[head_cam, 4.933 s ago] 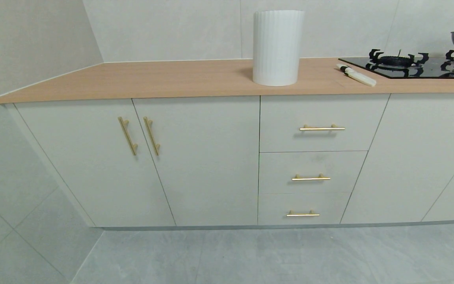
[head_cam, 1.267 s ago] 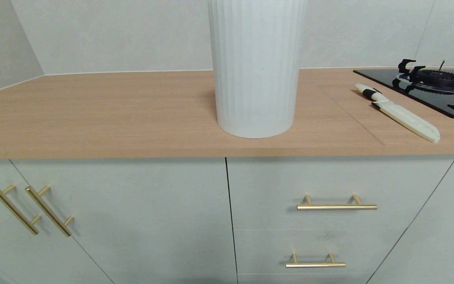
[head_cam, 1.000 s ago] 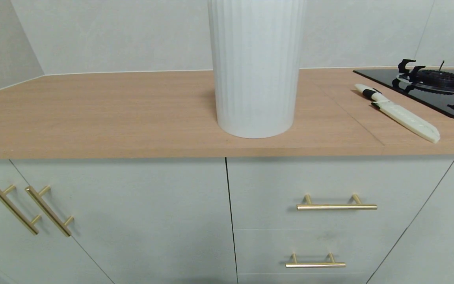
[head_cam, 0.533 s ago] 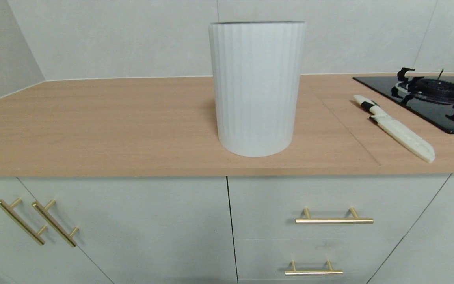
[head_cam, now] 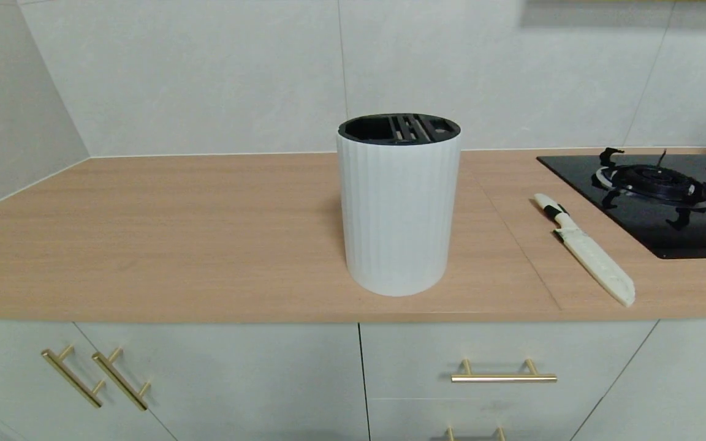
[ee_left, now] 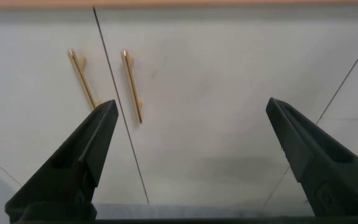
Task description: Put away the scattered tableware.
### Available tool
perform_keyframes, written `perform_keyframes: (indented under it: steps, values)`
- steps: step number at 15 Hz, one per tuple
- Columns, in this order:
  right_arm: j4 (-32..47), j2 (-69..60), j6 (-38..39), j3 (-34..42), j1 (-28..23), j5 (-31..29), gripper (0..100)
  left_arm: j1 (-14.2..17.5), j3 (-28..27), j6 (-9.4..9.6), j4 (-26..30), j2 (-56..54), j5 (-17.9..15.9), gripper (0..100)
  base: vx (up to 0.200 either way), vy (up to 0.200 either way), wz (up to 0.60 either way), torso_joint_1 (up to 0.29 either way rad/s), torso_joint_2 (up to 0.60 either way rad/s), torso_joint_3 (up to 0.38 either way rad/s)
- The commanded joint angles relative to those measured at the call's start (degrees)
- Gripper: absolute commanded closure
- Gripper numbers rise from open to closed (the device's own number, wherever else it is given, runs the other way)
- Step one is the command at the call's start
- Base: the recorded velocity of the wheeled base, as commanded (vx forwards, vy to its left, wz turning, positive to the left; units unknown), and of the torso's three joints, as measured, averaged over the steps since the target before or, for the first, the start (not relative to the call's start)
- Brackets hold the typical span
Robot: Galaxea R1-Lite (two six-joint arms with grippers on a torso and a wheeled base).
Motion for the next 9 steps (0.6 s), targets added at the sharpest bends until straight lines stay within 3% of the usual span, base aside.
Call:
perform_keyframes:
  steps: [1, 9]
  values:
    - [0.0, 0.1, -0.1, 0.0, 0.0, 0.1, 0, 0.0, 0.0, -0.01, 0.0, 0.1, 0.0, 0, 0.0, 0.0, 0.0, 0.193, -0.49, -0.295]
    - [0.0, 0.1, -0.1, 0.0, 0.0, 0.1, 0, 0.0, 0.0, -0.01, 0.0, 0.1, 0.0, 0, 0.0, 0.0, 0.0, 0.21, -0.5, -0.288]
